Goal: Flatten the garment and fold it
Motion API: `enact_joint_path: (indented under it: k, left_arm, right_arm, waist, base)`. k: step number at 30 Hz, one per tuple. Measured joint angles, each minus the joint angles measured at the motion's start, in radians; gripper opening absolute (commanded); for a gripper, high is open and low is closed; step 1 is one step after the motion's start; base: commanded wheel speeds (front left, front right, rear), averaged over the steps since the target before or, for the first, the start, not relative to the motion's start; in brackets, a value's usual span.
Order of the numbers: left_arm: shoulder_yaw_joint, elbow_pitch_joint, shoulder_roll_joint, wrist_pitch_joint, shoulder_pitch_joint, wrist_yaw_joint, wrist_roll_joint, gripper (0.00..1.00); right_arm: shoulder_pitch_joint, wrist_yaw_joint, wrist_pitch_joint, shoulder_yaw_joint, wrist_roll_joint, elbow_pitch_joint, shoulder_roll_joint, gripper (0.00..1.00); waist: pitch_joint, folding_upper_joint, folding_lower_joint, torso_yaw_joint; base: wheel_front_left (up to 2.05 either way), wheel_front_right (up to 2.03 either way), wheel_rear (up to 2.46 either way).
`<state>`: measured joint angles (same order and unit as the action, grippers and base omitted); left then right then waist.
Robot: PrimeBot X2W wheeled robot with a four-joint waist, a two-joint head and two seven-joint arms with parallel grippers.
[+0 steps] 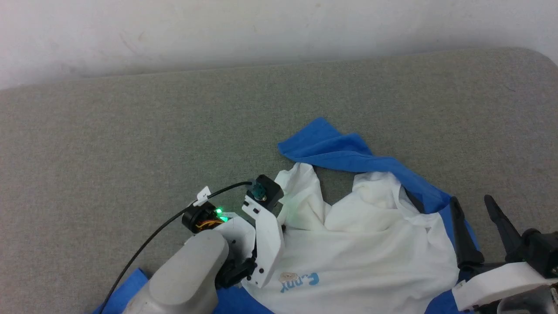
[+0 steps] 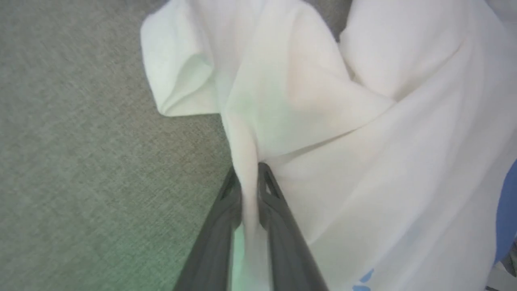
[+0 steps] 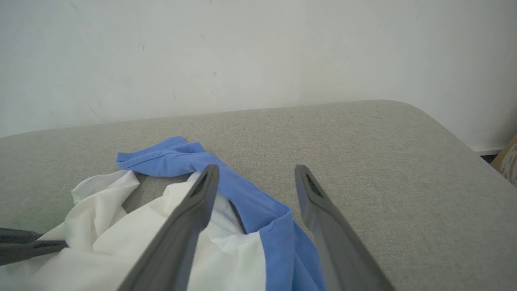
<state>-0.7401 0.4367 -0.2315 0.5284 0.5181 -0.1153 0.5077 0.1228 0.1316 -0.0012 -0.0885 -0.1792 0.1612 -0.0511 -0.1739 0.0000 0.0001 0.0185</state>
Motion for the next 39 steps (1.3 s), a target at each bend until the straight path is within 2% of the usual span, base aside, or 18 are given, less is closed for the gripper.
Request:
enact_joint_path:
  k: [3, 5, 9, 12, 18, 23, 24, 25, 26, 29, 34, 36, 39]
  left_arm:
    - [0.004, 0.008, -0.007, -0.012, 0.012, -0.009, 0.008, 0.00]
    - [0.056, 0.011, -0.021, -0.041, 0.014, 0.007, 0.045, 0.00]
    - [0.139, 0.004, -0.104, -0.067, 0.070, 0.043, 0.053, 0.00]
    - [0.193, 0.006, -0.141, -0.087, 0.122, 0.068, 0.060, 0.00]
    - [0.261, 0.118, -0.159, -0.151, 0.203, 0.109, 0.067, 0.00]
    - [0.290, 0.255, -0.156, -0.219, 0.215, 0.112, 0.088, 0.00]
    - [0.295, 0.274, -0.151, -0.234, 0.214, 0.107, 0.100, 0.21]
    - [0.301, 0.290, -0.143, -0.251, 0.213, 0.107, 0.108, 0.84]
    - [0.307, 0.300, -0.134, -0.272, 0.209, 0.107, 0.116, 1.00]
    - [0.325, 0.304, -0.111, -0.362, 0.171, 0.107, 0.129, 1.00]
    - [0.343, 0.233, -0.098, -0.612, 0.063, 0.118, 0.108, 1.00]
    - [0.344, 0.194, -0.092, -0.704, 0.012, 0.129, 0.094, 1.00]
    - [0.345, 0.119, -0.084, -0.766, -0.072, 0.160, 0.066, 1.00]
  right_arm:
    - [-0.003, 0.000, -0.004, 0.004, -0.006, -0.009, 0.000, 1.00]
    - [-0.012, 0.000, -0.009, 0.009, -0.007, -0.015, 0.000, 1.00]
    - [-0.016, 0.000, -0.013, 0.012, -0.007, -0.023, 0.000, 1.00]
    - [-0.016, 0.000, -0.017, 0.019, -0.007, -0.028, 0.001, 1.00]
    - [-0.037, 0.000, -0.027, 0.027, -0.009, -0.039, 0.000, 1.00]
    - [-0.055, 0.000, -0.036, 0.037, -0.015, -0.059, 0.000, 1.00]
    - [-0.056, 0.000, -0.038, 0.036, -0.016, -0.063, 0.000, 1.00]
    - [-0.056, 0.000, -0.039, 0.035, -0.017, -0.066, 0.000, 1.00]
    - [-0.056, 0.000, -0.041, 0.034, -0.017, -0.071, 0.000, 1.00]
    - [-0.055, 0.000, -0.044, 0.030, -0.023, -0.081, 0.000, 1.00]
    - [-0.034, 0.000, -0.039, 0.018, -0.023, -0.086, 0.000, 1.00]
    - [-0.025, 0.000, -0.032, 0.011, -0.021, -0.085, 0.000, 1.00]
    - [-0.012, 0.000, -0.010, 0.017, -0.015, -0.083, -0.001, 1.00]
  waist:
    - [0.004, 0.0000, -0.0001, 0.002]
    - [0.008, 0.0000, 0.0000, 0.006]
    - [0.016, -0.0001, -0.0001, 0.012]
    - [0.016, 0.0000, -0.0001, 0.025]
    - [-0.002, 0.0000, 0.0000, 0.054]
    - [-0.015, 0.0000, 0.0000, 0.085]
    - [-0.016, 0.0000, 0.0000, 0.091]
    - [-0.016, 0.0000, 0.0000, 0.095]
    - [-0.014, 0.0000, 0.0001, 0.098]
    - [-0.002, 0.0000, 0.0000, 0.099]
    - [0.034, 0.0000, -0.0002, 0.085]
    - [0.049, 0.0000, -0.0002, 0.074]
    - [0.070, 0.0000, -0.0002, 0.053]
  base:
    - [0.00, 0.00, 0.00]
    - [0.00, 0.00, 0.00]
    - [0.00, 0.00, 0.00]
    - [0.00, 0.00, 0.00]
    - [0.00, 0.00, 0.00]
    - [0.00, 0.00, 0.00]
    - [0.00, 0.00, 0.00]
    - [0.00, 0.00, 0.00]
    - [0.00, 0.00, 0.00]
    - [0.00, 0.00, 0.00]
    - [0.00, 0.00, 0.00]
    - [0.00, 0.00, 0.00]
    - [0.00, 0.00, 0.00]
